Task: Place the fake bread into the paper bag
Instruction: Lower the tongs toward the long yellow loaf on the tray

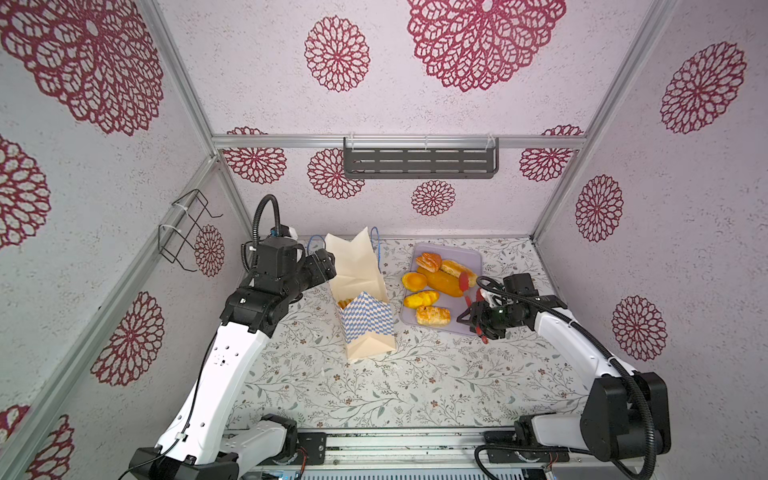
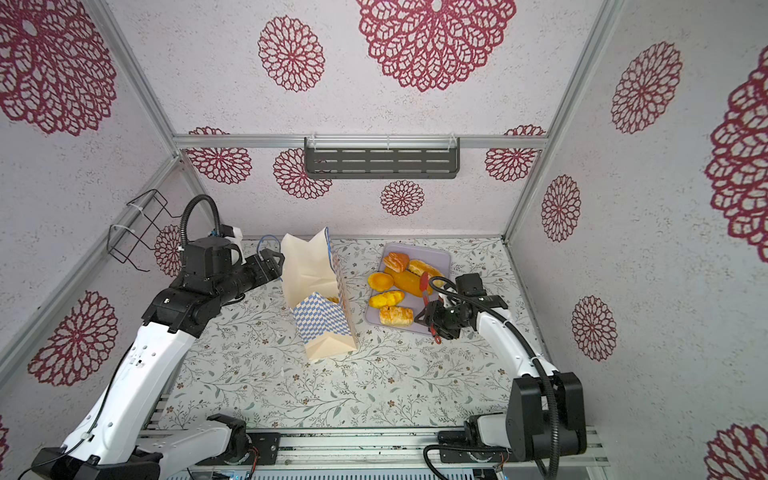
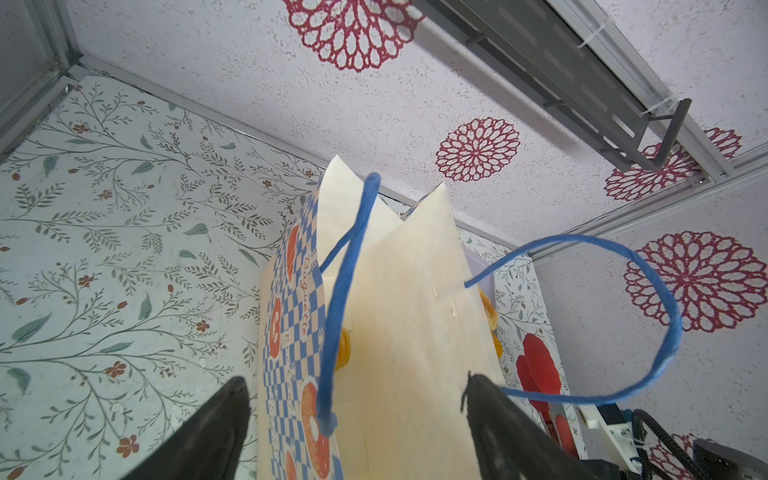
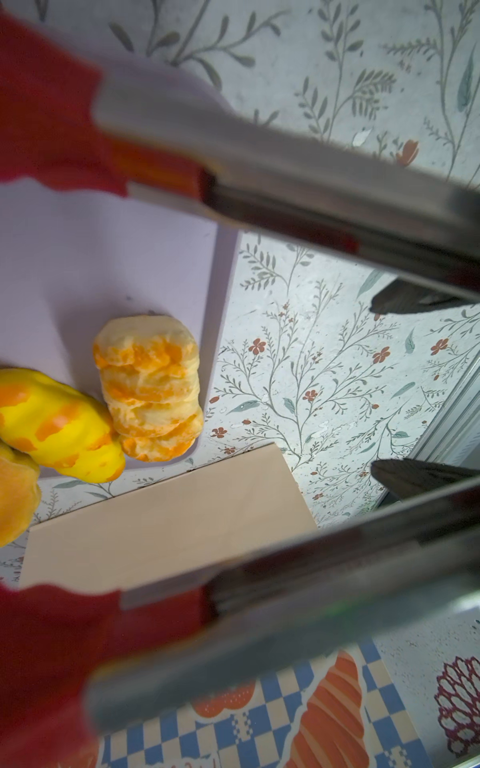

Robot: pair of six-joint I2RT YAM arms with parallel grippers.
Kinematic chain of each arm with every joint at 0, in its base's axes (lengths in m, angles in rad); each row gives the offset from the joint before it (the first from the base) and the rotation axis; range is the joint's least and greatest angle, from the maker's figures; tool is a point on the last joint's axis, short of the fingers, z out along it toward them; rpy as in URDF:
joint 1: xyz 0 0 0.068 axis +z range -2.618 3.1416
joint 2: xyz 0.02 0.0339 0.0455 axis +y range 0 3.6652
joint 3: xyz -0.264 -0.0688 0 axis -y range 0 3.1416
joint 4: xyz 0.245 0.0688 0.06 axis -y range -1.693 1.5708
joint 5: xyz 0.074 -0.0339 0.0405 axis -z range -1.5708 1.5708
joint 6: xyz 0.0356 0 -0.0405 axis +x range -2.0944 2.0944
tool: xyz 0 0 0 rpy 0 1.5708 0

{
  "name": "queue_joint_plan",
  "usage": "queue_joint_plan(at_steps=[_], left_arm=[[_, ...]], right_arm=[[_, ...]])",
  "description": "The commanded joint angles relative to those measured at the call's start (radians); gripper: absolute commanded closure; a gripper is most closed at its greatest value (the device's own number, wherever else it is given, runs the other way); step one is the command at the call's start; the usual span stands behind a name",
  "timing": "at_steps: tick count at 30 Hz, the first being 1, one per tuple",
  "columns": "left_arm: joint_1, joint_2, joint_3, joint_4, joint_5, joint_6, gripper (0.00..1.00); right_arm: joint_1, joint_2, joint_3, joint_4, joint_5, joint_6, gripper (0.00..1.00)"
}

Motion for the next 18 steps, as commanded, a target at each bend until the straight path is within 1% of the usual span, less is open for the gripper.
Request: queue_joint_plan(at_steps=[1,8,18], left_arm=[[-0.011,-0.019,-0.020,0.014,-0.022,0.005,0.15],[-0.016,-0.020,-0.045,0.031,-0.017,-0.010,0.15],[-0.018,-0.024,-0.062,0.041,-0.018,-0.018,0.15]], right_arm=[[-0.010,0.012,0.002,0.040,-0.057,-0.011,0.41],[-0.012,0.086,0.012,0.108,-0.100,0.018,0.38],[-0.027,0.155,0.034,0.142,-0.133,0.029,0.37]])
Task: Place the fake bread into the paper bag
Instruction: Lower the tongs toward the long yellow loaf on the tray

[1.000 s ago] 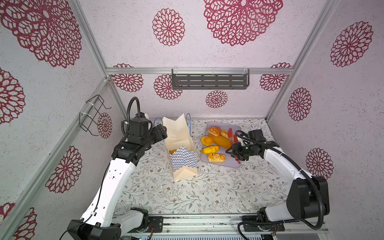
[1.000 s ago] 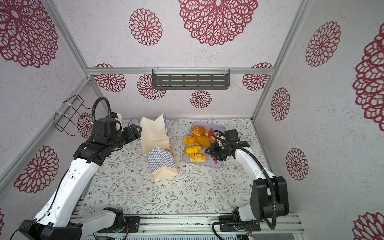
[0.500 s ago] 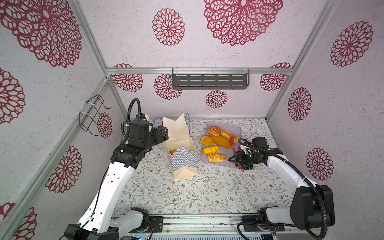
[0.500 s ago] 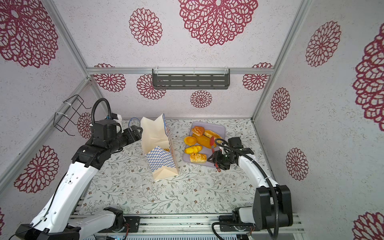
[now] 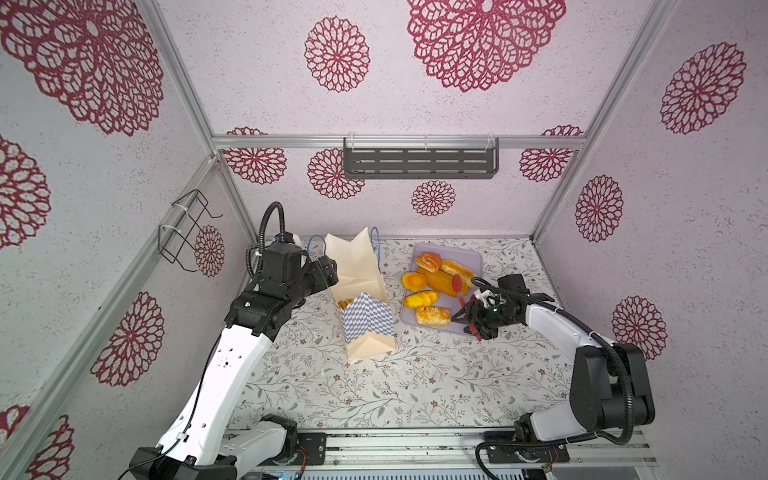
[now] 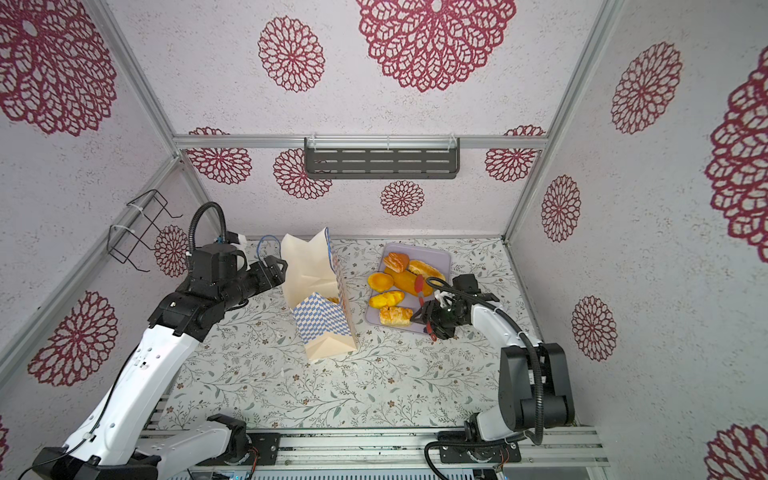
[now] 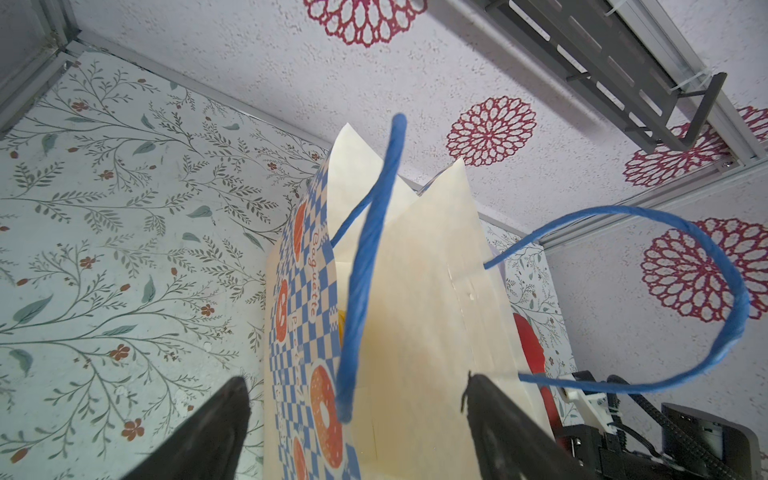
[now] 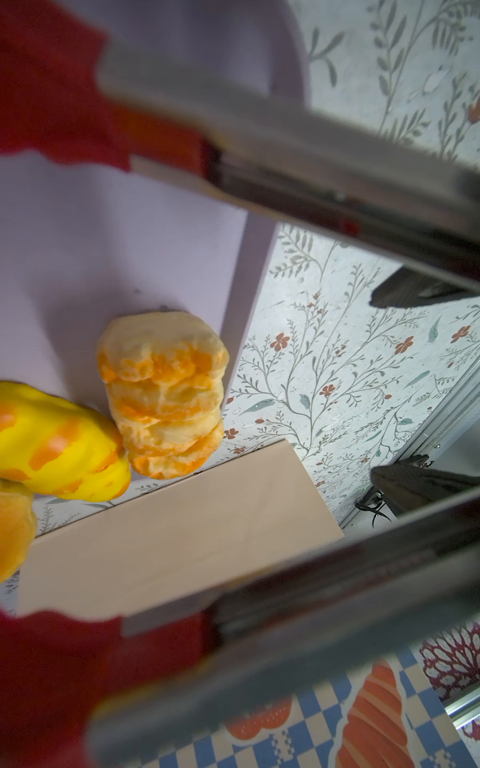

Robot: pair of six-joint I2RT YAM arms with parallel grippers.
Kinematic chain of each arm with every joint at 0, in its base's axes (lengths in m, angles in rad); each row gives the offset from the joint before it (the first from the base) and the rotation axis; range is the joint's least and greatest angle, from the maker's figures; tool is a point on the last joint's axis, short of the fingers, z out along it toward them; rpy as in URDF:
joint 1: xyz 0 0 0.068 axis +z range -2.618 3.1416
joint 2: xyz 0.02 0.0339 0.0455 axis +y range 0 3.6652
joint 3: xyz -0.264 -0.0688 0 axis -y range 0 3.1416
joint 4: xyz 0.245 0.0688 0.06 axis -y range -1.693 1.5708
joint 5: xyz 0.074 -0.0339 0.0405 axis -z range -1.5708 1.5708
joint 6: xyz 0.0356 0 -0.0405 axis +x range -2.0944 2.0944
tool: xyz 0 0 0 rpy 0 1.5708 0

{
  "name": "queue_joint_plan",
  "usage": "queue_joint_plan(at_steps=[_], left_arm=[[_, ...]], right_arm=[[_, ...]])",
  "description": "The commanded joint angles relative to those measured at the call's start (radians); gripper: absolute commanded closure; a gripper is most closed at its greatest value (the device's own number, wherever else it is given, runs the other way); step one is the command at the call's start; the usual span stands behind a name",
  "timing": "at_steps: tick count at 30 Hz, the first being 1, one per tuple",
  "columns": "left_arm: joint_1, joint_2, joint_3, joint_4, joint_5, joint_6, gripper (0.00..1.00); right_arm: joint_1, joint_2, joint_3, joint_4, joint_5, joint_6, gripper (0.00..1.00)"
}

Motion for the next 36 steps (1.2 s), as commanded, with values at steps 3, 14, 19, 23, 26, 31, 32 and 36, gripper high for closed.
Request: queue_joint_plan(at_steps=[3,14,19,23,26,31,32,36], left_arm=[[-0.007,-0.011,-0.011,0.036,-0.010,-0.008,0.15],[-0.007,-0.001,-0.010,0.040,-0.006,-0.013,0.15],[-0.007,-0.001,-0.011,0.040,-0.005,-0.016,0.15],[-0.007,-0.003,-0.009,0.036,-0.008,-0.016,0.15],[-0.007,-0.007,-0.011,0.035,-0.009,-0.017,0.15],[-0.006,-0.010,-0.009,0.031,-0.009,-0.017,0.15],[-0.006,-0.010,-0.009,0.031,-0.009,-0.018,0.15],[-0.007,-0.010,-0.006,0.032,-0.009,-0.015,0.15]], right_arm=[[-0.011,0.017,0.037,0.054,-0.052,0.017,0.37],[-0.011,0.095,0.083,0.095,-0.067,0.027,0.40],[-0.011,0.135,0.090,0.130,-0.087,0.041,0.43],[-0.011,0.155,0.103,0.138,-0.090,0.041,0.44],[-0.011,0.165,0.112,0.144,-0.087,0.043,0.46],[-0.012,0.166,0.109,0.147,-0.081,0.048,0.53],[-0.012,0.161,0.105,0.146,-0.078,0.047,0.54],[-0.014,0.124,0.081,0.134,-0.060,0.046,0.61]])
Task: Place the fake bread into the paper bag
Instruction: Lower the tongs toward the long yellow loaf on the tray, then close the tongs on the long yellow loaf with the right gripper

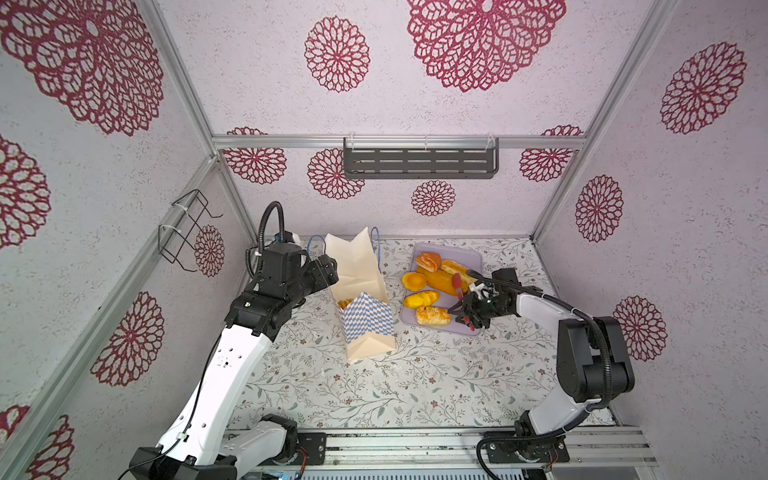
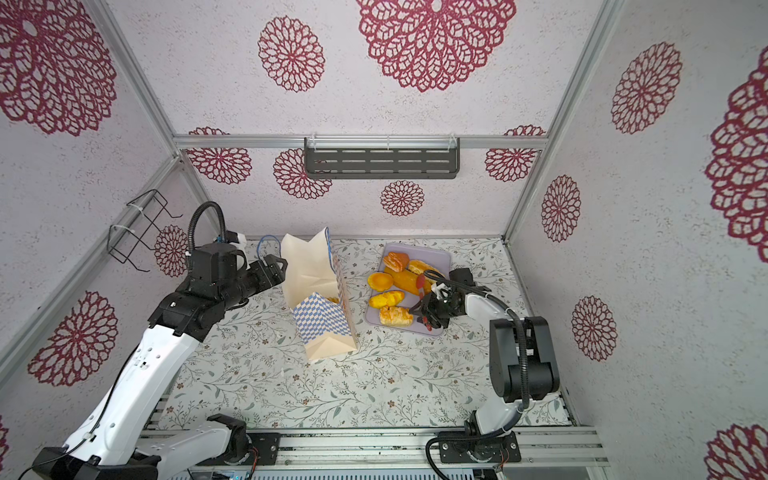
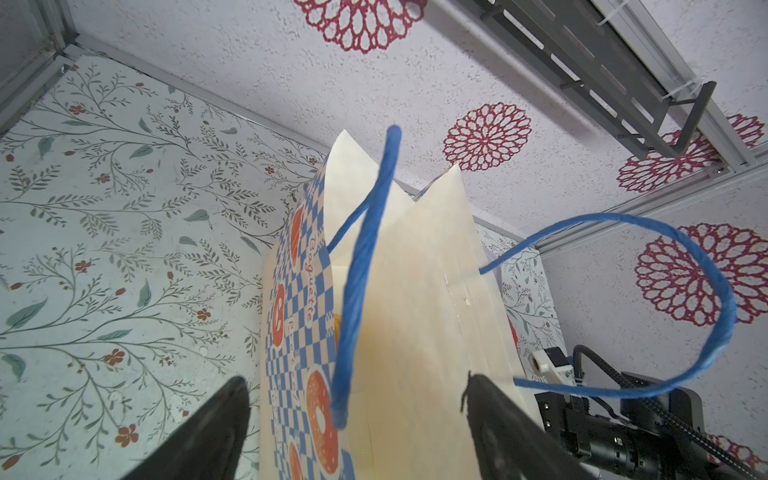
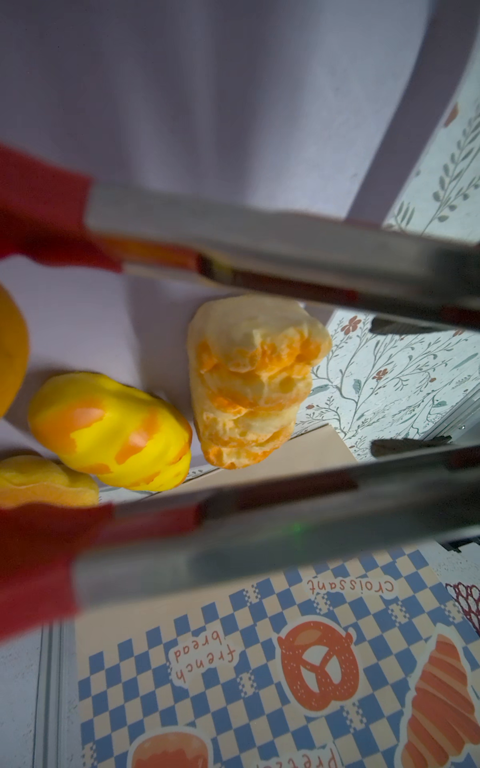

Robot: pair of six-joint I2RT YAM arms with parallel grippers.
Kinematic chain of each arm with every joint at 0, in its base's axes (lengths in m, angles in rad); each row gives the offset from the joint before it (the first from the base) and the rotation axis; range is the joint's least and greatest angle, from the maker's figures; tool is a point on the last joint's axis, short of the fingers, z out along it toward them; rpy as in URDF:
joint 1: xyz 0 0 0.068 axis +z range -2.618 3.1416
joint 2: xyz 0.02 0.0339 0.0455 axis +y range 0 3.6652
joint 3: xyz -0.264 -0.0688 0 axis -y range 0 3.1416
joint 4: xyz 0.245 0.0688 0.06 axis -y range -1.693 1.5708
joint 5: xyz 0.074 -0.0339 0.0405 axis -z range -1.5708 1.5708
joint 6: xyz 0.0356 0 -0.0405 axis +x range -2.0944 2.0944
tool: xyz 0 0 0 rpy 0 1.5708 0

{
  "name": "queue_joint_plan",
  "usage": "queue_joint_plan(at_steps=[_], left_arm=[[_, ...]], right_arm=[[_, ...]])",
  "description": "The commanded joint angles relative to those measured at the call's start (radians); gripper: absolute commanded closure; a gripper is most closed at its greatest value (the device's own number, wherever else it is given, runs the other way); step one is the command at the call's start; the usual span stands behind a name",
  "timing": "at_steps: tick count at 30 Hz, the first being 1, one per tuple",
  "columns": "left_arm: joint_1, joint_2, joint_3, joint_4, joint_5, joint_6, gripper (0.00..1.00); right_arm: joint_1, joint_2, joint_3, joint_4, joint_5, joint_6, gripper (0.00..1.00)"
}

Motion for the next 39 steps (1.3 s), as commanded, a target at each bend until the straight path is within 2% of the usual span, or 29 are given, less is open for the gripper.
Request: queue_joint_plan(at_steps=[1,9,25,39], left_arm=[[-0.007,-0.009,-0.006,0.018,-0.010,-0.002,0.15],[-0.007,-0.001,0.003,0.019,-0.004,0.004,0.15],[-0.007,0.022,0.017,0.021,-0.001,0.016,0.15],[-0.007,0.033,0.030,0.018,-0.011,0.016,0.22]], right_arm=[[-0.007,-0.058,-0.004,0.010,-0.006,-0.003,0.62],[-0.019,-0.156,-0.047,-0.042,0.043,-0.009,0.69],[-0.027,-0.395,-0.047,-0.283,0.176,-0.095,0.77],[-0.027,-0.544,0.072,-0.388,0.250,-0.145,0.82]])
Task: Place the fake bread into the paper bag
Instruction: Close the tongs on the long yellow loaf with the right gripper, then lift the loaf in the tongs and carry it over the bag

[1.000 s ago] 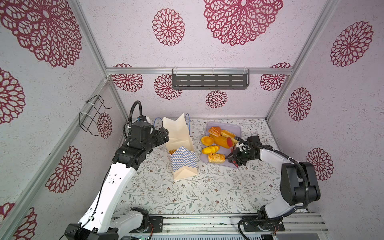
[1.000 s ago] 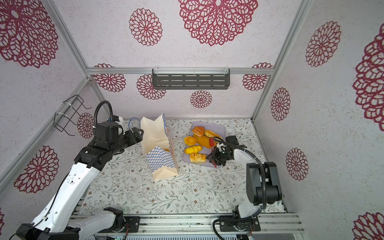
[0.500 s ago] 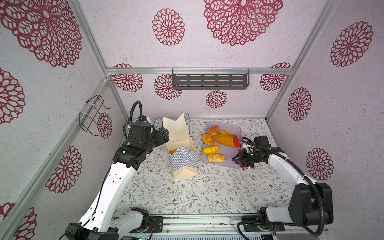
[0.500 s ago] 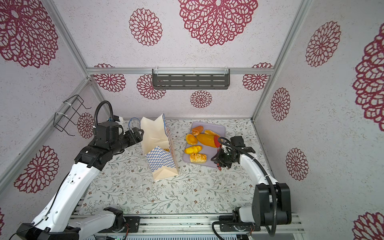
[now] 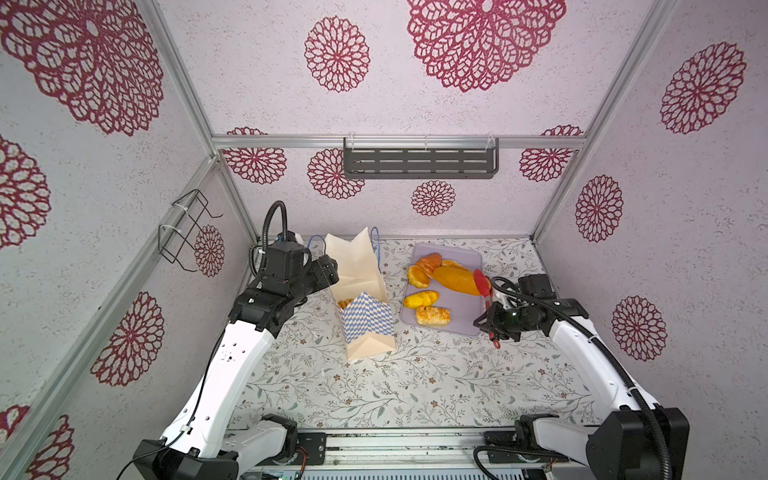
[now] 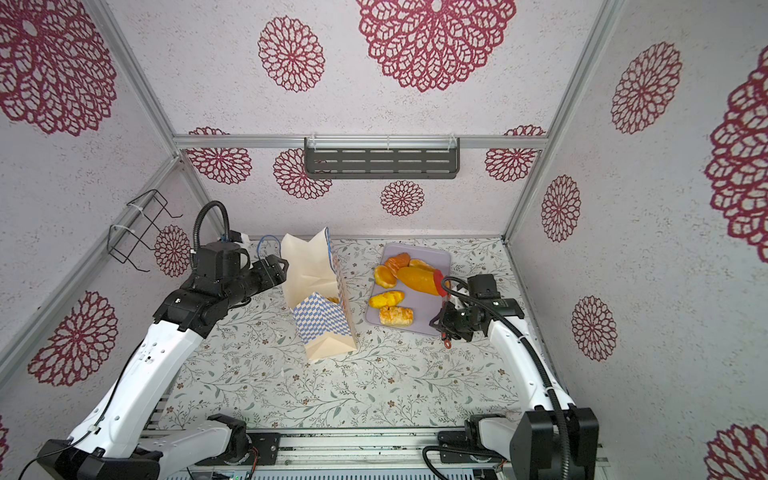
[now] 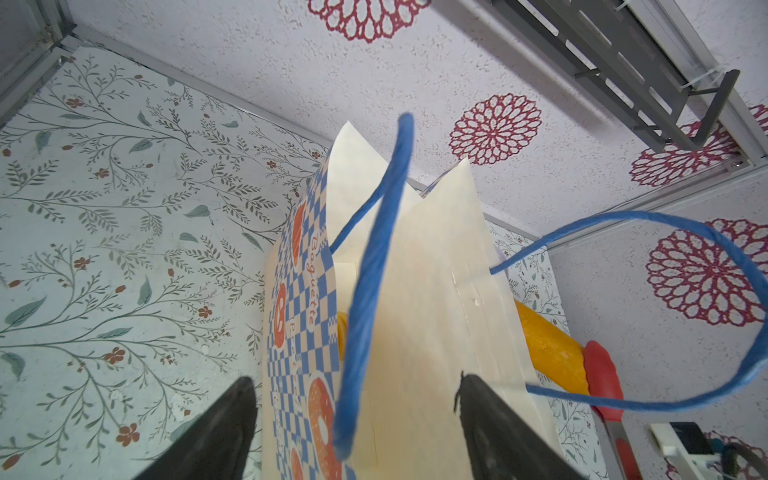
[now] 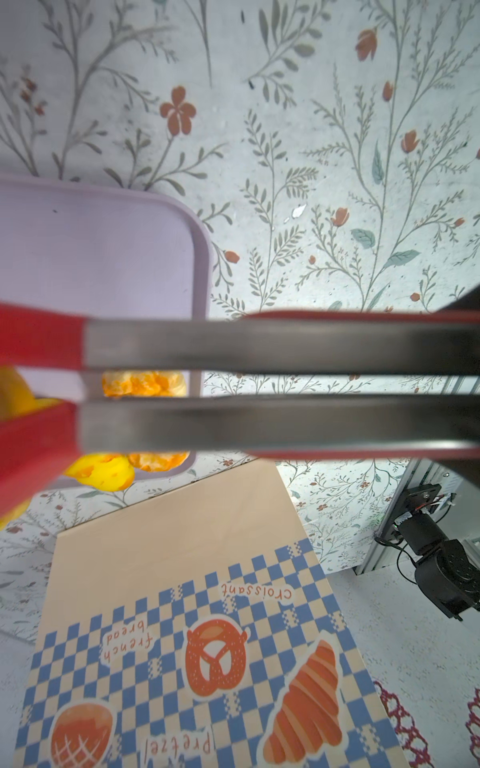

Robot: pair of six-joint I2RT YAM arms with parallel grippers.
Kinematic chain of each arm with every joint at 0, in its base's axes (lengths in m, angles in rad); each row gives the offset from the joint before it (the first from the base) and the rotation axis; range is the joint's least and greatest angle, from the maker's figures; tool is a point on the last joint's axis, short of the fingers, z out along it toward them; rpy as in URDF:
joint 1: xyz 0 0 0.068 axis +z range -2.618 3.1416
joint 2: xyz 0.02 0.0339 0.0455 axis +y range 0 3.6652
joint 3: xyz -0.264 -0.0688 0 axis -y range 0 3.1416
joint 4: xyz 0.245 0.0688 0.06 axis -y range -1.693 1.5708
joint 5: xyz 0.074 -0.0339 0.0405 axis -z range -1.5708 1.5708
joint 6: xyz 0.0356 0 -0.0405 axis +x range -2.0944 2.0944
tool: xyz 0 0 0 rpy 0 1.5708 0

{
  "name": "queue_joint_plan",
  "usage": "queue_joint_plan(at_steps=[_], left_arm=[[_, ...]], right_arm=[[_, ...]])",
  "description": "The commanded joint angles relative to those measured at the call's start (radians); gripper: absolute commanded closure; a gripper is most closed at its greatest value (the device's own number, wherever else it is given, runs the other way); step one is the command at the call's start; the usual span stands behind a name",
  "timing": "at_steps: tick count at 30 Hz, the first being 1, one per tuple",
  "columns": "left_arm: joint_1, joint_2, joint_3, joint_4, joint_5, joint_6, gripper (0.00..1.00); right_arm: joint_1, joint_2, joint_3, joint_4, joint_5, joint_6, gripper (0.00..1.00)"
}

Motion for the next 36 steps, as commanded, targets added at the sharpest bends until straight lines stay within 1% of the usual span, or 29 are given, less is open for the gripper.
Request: queue_joint_plan(at_steps=[1,6,10,13,17,21,25,29,31,36], left_arm=[[-0.007,0.007,0.028,0.016,-0.014,0.011,0.22],[-0.007,0.012,0.036,0.011,-0.016,0.011,0.29],[-0.007,0.011,0.036,0.006,-0.023,0.008,0.34],[-0.007,0.008,0.035,0.001,-0.031,0.006,0.36],[-0.007,0.005,0.036,-0.005,-0.042,0.004,0.40],[-0.007,0.000,0.037,-0.012,-0.053,-0.001,0.43],[-0.008,-0.002,0.036,-0.018,-0.059,-0.002,0.47],[-0.006,-0.005,0.038,-0.023,-0.071,0.000,0.52],[-0.006,-0.005,0.041,-0.028,-0.077,-0.001,0.55],[-0.005,-0.009,0.043,-0.034,-0.089,0.002,0.58]], right_arm=[[-0.004,-0.066,0.094,0.020,0.010,-0.047,0.82],[0.005,-0.076,0.192,0.046,-0.007,-0.049,0.82],[0.031,-0.068,0.263,0.086,-0.025,-0.048,0.82],[0.068,-0.054,0.319,0.128,-0.032,-0.042,0.82],[0.157,-0.020,0.399,0.198,-0.030,-0.034,0.82],[0.280,0.021,0.488,0.245,0.005,-0.061,0.82],[0.362,0.039,0.534,0.285,0.027,-0.085,0.82],[0.434,0.055,0.569,0.285,0.059,-0.117,0.81],[0.470,0.071,0.592,0.251,0.103,-0.142,0.81],[0.564,0.118,0.657,0.126,0.254,-0.217,0.81]])
